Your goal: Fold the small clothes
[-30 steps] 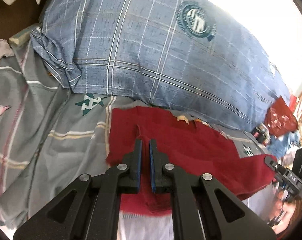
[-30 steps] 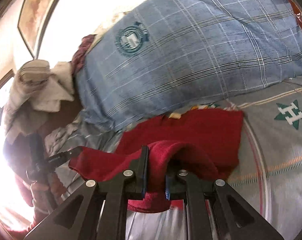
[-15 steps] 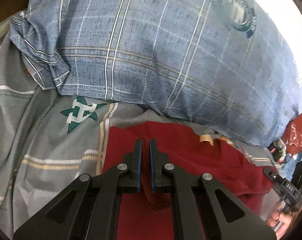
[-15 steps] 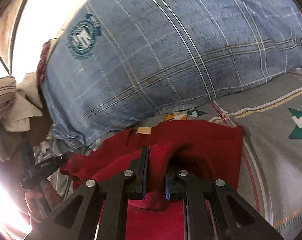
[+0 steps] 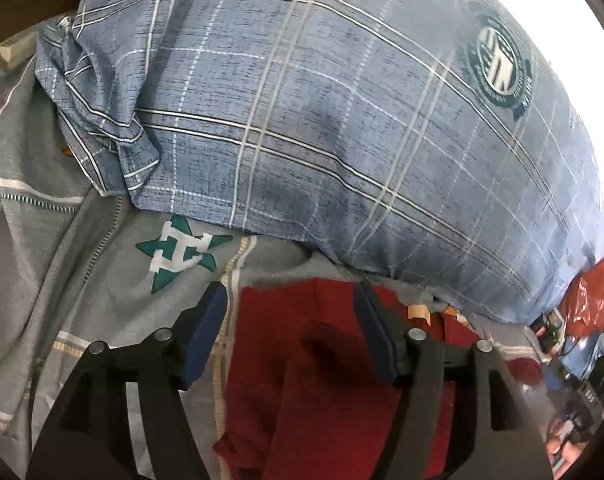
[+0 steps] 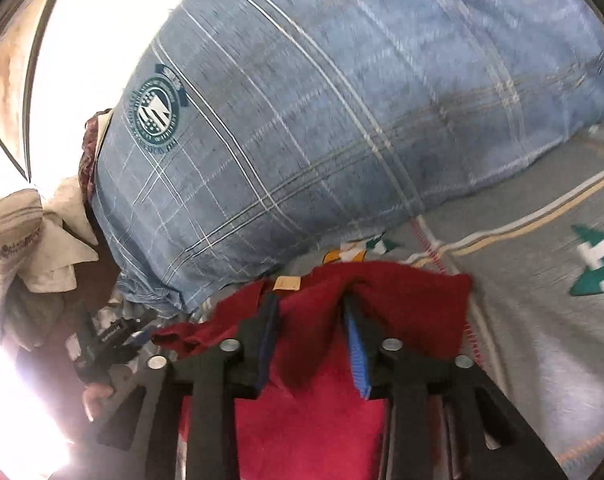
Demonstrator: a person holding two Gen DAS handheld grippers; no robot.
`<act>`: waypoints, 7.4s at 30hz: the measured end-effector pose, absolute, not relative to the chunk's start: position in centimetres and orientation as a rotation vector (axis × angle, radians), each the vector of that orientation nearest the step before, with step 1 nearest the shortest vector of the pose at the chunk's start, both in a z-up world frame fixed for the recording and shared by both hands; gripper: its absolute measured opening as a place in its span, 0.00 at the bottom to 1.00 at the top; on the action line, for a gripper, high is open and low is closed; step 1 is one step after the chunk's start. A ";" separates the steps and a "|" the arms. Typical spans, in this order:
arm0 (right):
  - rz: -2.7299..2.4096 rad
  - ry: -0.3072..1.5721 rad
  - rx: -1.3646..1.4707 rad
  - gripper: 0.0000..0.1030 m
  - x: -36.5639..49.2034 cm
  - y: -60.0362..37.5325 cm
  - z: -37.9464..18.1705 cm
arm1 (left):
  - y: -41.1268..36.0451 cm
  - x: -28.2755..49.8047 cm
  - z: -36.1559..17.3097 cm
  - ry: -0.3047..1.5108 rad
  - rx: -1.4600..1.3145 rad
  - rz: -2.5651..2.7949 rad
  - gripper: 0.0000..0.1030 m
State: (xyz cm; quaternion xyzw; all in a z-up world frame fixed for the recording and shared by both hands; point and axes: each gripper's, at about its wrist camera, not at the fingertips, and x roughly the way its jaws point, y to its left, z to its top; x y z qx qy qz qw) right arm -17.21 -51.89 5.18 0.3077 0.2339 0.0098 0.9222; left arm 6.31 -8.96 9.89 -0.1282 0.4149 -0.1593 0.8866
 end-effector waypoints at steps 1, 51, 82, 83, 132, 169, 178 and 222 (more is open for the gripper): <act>-0.001 0.469 0.603 0.44 -17.6 -51.7 5.5 | -9.4 6.1 9.8 0.869 -0.254 -0.342 0.63; -0.197 0.723 0.210 0.40 -21.7 -42.0 4.0 | -7.6 -0.3 4.1 1.061 -0.086 -0.222 0.71; 0.151 0.891 0.116 0.42 9.1 -24.7 0.4 | -7.9 1.6 2.6 1.080 -0.093 -0.246 0.82; 0.160 0.893 0.130 0.42 8.9 -24.9 0.7 | -7.9 1.6 2.6 1.079 -0.094 -0.246 0.82; 0.273 0.869 0.137 0.18 4.5 -25.2 4.0 | -9.4 2.0 3.1 1.059 -0.257 -0.549 0.42; 0.292 0.740 0.269 0.18 -3.0 -34.7 9.4 | -19.1 -7.3 11.5 0.800 -0.026 -0.779 0.26; 0.055 0.722 0.430 0.17 -8.9 -48.6 6.3 | -32.7 -10.7 9.0 0.910 0.083 -0.950 0.27; -0.141 0.745 0.392 0.59 -14.9 -47.6 -0.1 | -25.3 -8.2 5.2 0.838 0.231 -0.658 0.71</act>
